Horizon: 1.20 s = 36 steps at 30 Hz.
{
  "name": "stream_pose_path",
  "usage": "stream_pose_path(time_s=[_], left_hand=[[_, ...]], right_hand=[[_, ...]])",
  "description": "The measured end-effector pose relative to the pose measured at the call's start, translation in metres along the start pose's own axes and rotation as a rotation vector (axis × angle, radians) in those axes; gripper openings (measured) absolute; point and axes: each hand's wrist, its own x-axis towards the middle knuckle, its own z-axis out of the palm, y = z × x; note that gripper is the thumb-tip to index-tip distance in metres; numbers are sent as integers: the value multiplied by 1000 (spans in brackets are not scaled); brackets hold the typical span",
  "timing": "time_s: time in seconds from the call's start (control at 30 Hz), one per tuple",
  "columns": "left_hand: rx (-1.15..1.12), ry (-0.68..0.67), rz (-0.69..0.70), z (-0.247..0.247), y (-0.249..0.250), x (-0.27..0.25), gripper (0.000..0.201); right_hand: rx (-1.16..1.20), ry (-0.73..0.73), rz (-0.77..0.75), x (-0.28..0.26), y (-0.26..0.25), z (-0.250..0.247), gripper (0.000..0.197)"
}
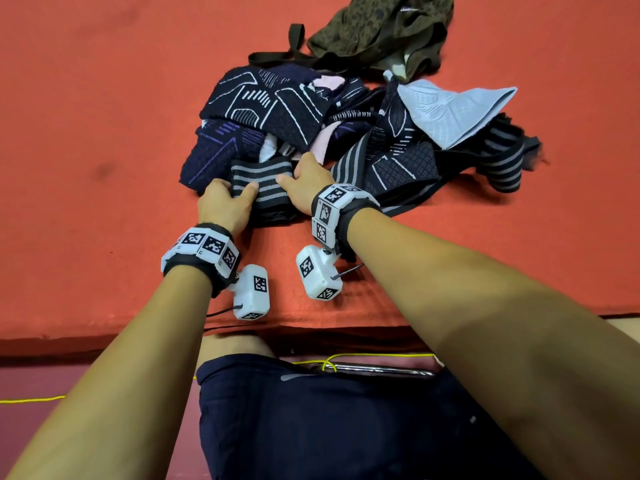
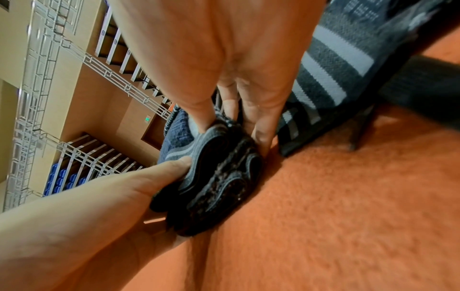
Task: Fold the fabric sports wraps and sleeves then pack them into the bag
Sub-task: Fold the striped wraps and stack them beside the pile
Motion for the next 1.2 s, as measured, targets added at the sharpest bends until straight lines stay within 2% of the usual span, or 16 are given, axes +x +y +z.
stream_pose_path(time_s=[0.13, 0.37, 0.5, 0.63, 0.73, 0.87, 1.03, 1.2], left_hand=[[12, 2, 13, 1, 4, 7, 47], [-6, -13, -24, 0, 8, 7, 53], [-19, 95, 10, -6, 16, 2, 55], [-4, 143, 142, -12, 40, -5, 35], [15, 79, 267, -8, 63, -16, 22], [0, -120, 403, 16, 93, -38, 11], [-1, -333, 447, 54, 111, -63, 12], [88, -412, 522, 74, 120, -90, 14]], right_hand=[[22, 23, -7, 9, -1, 1, 39], [28, 22, -3, 11, -1, 2, 44], [2, 25, -12, 6, 4, -1, 37], [-64, 21, -65, -5, 6, -18, 27], [-98, 52, -93, -11, 8, -41, 11], [-134, 100, -80, -21, 18, -76, 19], [-118, 190, -26, -34, 48, -120, 21], [-131, 214, 78, -48, 95, -135, 8]])
